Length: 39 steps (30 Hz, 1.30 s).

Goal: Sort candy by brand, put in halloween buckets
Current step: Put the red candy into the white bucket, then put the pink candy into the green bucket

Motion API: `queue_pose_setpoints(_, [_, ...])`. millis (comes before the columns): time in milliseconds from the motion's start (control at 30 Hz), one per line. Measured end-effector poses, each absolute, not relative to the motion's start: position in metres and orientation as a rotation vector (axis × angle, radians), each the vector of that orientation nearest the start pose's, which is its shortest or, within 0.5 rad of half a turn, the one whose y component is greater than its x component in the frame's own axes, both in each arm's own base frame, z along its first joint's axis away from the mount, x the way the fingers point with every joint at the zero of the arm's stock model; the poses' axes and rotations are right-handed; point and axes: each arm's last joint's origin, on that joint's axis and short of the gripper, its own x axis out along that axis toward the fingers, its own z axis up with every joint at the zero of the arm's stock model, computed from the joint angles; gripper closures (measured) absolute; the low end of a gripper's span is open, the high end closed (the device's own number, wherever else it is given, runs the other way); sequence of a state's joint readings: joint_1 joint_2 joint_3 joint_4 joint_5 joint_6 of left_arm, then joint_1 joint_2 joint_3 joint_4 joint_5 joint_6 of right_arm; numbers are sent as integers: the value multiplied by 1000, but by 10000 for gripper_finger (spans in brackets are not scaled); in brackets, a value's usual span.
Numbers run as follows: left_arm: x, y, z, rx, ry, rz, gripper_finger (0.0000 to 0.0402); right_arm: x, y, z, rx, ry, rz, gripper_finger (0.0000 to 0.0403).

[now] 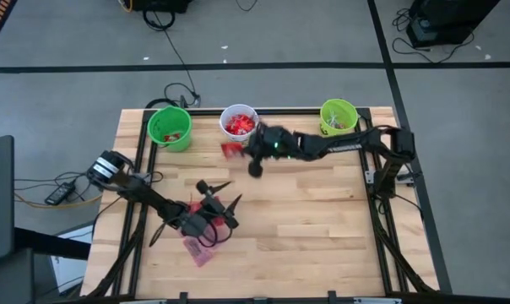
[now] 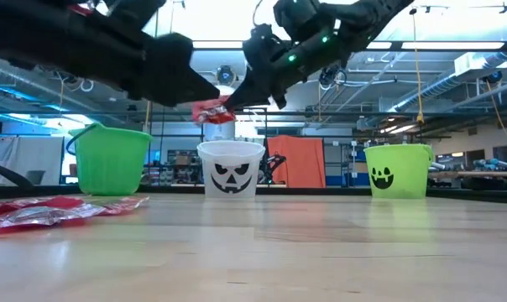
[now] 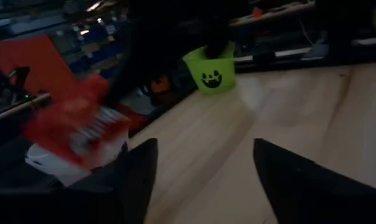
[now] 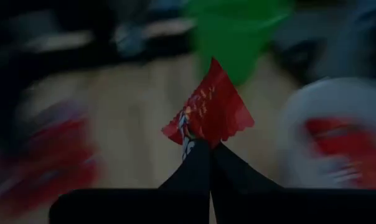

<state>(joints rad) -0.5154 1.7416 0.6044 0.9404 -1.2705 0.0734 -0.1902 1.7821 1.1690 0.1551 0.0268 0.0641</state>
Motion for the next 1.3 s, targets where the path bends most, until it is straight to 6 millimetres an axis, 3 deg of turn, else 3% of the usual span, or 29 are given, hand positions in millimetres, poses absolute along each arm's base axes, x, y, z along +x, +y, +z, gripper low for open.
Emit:
queue_pose_setpoints(167, [264, -126, 164, 141, 151, 674, 100, 383, -120, 238, 93, 327, -383, 398])
queue_pose_setpoints(267, [258, -119, 178, 35, 172, 569, 113, 376, -141, 238, 102, 321, -429, 397])
queue_pose_setpoints(400, [248, -110, 191, 55, 222, 567, 141, 368, -160, 238, 114, 321, -473, 383])
queue_pose_setpoints(533, [238, -105, 202, 65, 239, 567, 158, 364, -170, 239, 112, 315, -499, 342])
queue_pose_setpoints(700, [226, -99, 205, 50, 315, 533, 160, 363, -172, 238, 121, 323, -496, 260])
queue_pose_setpoints(800, [220, -96, 198, 27, 399, 506, 160, 364, -168, 235, 160, 349, -452, 213])
queue_pose_setpoints(933, [212, -95, 180, -50, 501, 413, 160, 366, -150, 226, 332, 437, -224, 179])
queue_pose_setpoints(1100, [198, -89, 154, -84, 586, 384, 160, 369, -103, 201, 389, 572, -103, 183])
queue_pose_setpoints(1300, [184, -78, 127, -190, 634, 378, 160, 374, -51, 190, 346, 625, -18, 206])
